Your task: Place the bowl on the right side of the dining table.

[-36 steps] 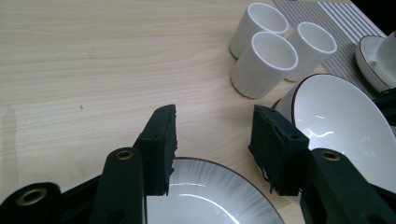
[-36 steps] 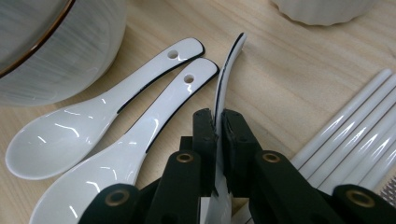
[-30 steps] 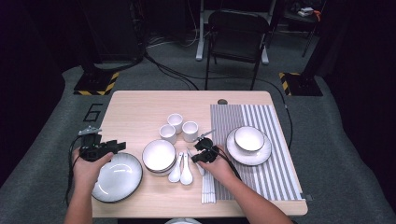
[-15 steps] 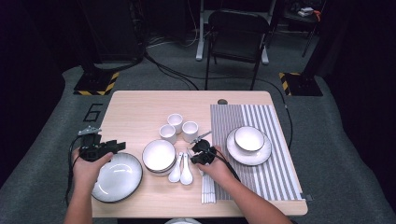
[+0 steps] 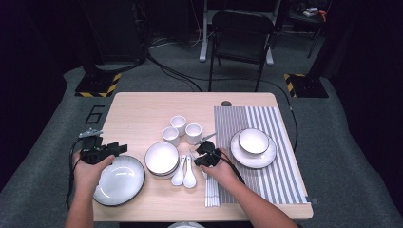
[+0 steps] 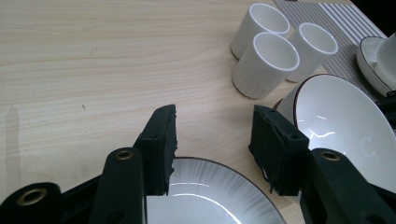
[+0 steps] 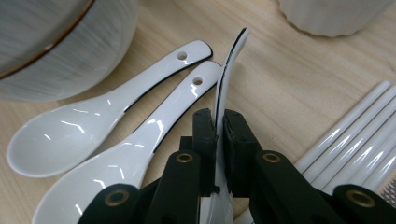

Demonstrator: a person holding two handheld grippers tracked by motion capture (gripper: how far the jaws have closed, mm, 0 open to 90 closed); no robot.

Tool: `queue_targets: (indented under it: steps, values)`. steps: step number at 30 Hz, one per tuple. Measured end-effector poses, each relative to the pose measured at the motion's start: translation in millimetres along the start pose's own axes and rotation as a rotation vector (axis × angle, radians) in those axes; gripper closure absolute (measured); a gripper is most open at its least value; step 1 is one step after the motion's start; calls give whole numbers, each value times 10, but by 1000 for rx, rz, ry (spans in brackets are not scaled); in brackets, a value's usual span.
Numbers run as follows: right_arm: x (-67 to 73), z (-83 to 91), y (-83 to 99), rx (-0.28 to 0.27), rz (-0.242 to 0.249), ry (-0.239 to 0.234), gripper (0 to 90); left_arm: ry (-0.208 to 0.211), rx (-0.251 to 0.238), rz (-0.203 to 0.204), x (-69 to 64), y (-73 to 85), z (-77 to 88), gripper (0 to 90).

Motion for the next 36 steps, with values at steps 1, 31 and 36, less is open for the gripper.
queue_targets:
  steps: [1,31,36]
  values:
    - [0,0,0,0,0,0,848,0,0,0,0,0,0,508]
    - [-285,435,-85,-96,-64,-4,849,4,-1,-2,15,-27,-24,506]
    - [-386,524,-93,-115,-77,8,849,5,-5,1,12,-41,-15,506]
Point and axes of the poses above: each handheld gripper's, and its own axes: z roughly backward along the jaws, y roughly out of its underside, x roughly to its left, the point moved 8 cm from there along -z, roughly forward along the jaws, and after that the axes turned 10 degrees about y, right-handed, at the moved point
